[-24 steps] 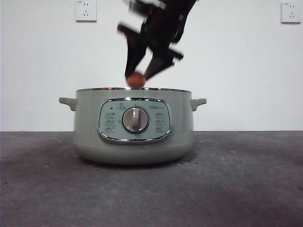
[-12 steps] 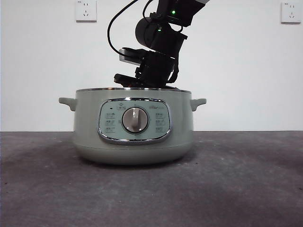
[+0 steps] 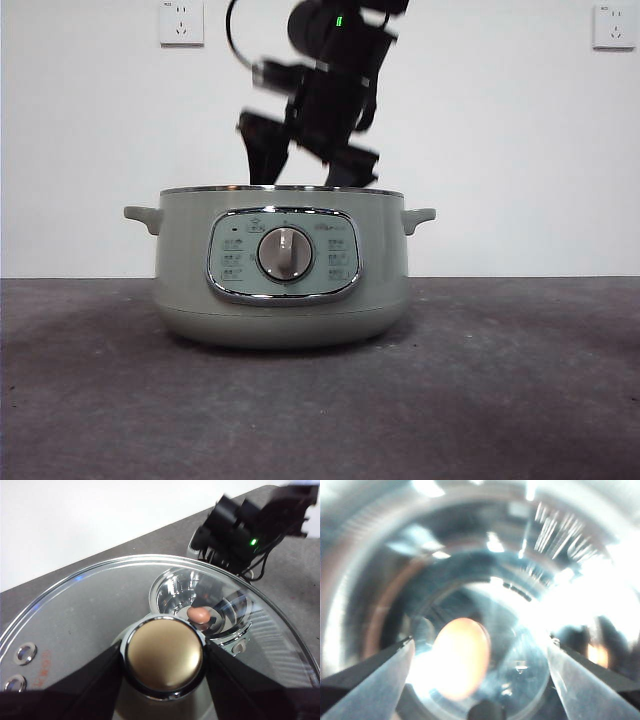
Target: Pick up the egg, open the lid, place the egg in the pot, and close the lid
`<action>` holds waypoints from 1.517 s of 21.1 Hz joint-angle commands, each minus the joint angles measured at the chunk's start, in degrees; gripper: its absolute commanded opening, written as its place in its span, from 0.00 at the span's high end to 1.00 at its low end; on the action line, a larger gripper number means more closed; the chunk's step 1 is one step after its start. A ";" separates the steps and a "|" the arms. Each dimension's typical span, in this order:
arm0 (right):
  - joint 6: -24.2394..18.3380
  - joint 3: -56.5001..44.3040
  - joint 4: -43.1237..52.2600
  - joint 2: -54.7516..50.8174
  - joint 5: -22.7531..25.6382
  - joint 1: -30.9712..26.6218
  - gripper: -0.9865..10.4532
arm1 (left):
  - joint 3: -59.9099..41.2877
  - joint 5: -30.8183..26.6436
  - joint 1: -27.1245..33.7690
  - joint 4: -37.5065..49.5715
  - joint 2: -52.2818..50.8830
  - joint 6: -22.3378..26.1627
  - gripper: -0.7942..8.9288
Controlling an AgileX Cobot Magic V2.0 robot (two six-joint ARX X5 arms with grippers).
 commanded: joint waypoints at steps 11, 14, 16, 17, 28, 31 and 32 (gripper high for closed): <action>-0.66 1.62 -17.62 -24.46 1.33 0.22 0.53 | 0.46 6.32 -0.50 6.19 4.90 -0.13 0.93; -1.14 1.62 -23.15 -29.83 1.33 0.22 0.53 | 0.46 9.35 -2.12 9.29 8.96 -0.07 0.93; -1.07 1.49 -23.89 -33.35 1.33 0.22 0.53 | 0.46 10.75 -3.37 11.47 12.20 -0.07 0.93; -0.90 1.49 -23.89 -35.45 1.31 0.22 0.53 | 0.46 10.75 -4.04 12.70 14.25 -0.07 0.93; 2.25 1.49 -23.98 -55.28 1.36 0.24 0.53 | 0.46 7.21 -14.16 26.34 37.05 0.26 0.93; 2.62 1.49 -23.98 -57.90 1.38 0.24 0.53 | 0.46 5.57 -15.17 27.06 40.33 1.07 0.93; 2.75 1.49 -23.98 -58.66 1.40 0.24 0.53 | 0.46 5.57 -15.39 27.34 41.38 1.22 0.93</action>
